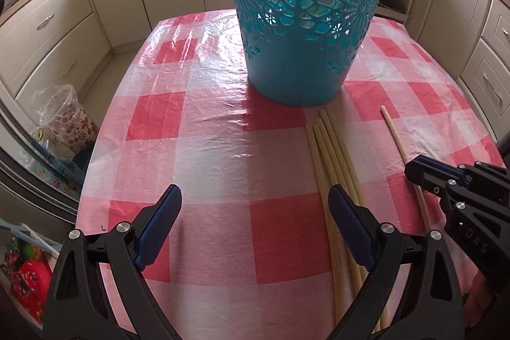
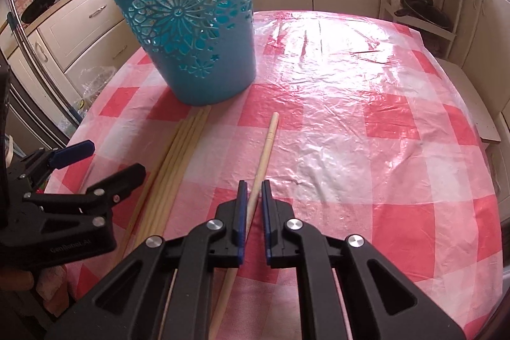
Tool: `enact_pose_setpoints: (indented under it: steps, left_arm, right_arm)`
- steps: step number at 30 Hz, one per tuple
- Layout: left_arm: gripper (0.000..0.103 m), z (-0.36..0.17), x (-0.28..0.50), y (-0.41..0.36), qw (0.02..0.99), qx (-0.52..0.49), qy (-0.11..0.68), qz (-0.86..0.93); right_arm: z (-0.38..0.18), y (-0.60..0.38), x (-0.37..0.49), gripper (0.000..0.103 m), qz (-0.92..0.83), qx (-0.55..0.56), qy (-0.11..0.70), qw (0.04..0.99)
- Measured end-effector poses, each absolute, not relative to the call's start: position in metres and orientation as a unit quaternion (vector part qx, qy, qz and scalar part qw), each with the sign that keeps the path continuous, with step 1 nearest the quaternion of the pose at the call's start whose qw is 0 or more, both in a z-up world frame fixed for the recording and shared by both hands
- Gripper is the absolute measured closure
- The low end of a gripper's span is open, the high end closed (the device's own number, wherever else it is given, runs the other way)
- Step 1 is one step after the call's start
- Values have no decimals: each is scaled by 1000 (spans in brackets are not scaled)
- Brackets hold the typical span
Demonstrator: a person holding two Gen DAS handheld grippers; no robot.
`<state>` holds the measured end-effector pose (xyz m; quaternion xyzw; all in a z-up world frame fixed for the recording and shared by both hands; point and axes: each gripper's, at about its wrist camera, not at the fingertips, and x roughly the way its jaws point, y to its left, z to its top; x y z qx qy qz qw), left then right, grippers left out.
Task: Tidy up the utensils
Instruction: 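Grasp a stick with the left tool and lift it over the basket while the right tool holds its stick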
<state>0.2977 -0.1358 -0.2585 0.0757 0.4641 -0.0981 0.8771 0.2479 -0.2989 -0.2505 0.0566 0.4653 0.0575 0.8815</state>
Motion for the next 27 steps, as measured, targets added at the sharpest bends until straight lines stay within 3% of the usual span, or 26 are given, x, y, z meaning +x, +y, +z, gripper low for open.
enact_pose_setpoints:
  steps: [6, 9, 15, 19, 27]
  left_arm:
    - [15, -263, 302, -142, 873, 88, 471, -90]
    - [24, -261, 305, -144, 872, 83, 473, -98]
    - [59, -257, 307, -152, 865, 82, 477, -131]
    - [96, -256, 302, -155, 863, 82, 477, -144]
    - [99, -229, 299, -97, 876, -6, 465, -126]
  right_arm:
    - [-250, -301, 250, 93, 62, 72, 463, 881]
    - [-250, -300, 251, 93, 61, 73, 462, 882]
    - [-251, -304, 254, 93, 60, 79, 460, 882]
    - [-252, -304, 254, 93, 59, 77, 456, 885]
    - [-253, -305, 253, 93, 61, 80, 452, 887]
